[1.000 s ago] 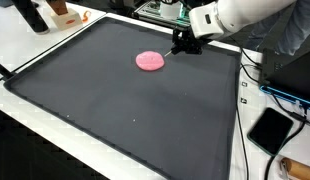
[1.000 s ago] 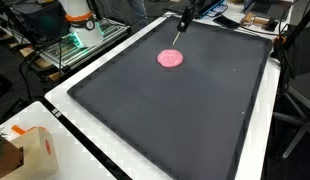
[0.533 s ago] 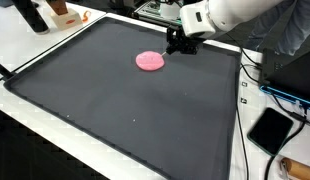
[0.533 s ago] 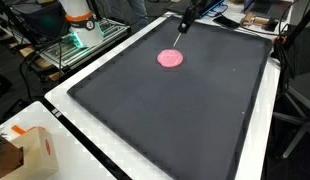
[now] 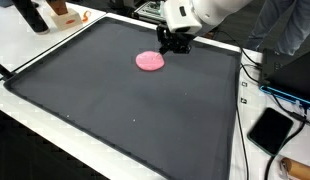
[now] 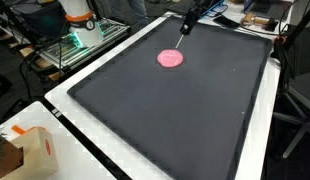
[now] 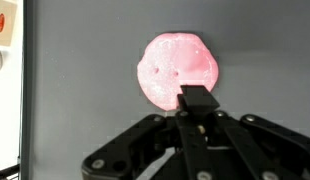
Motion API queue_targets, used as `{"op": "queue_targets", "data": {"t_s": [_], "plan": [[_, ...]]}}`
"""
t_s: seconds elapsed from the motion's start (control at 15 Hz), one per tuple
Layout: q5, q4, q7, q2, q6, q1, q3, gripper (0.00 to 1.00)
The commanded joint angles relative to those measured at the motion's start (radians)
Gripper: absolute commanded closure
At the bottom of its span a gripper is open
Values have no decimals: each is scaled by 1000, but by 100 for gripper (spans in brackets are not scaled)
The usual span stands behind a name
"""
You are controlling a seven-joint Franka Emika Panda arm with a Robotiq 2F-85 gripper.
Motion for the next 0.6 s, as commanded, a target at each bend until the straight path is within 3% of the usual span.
{"op": "queue_targets", "data": {"t_s": [0.0, 0.53], "plan": [[47, -37, -56, -48, 50, -34, 1, 97], [133, -110, -248, -175, 189, -113, 6, 97]]}}
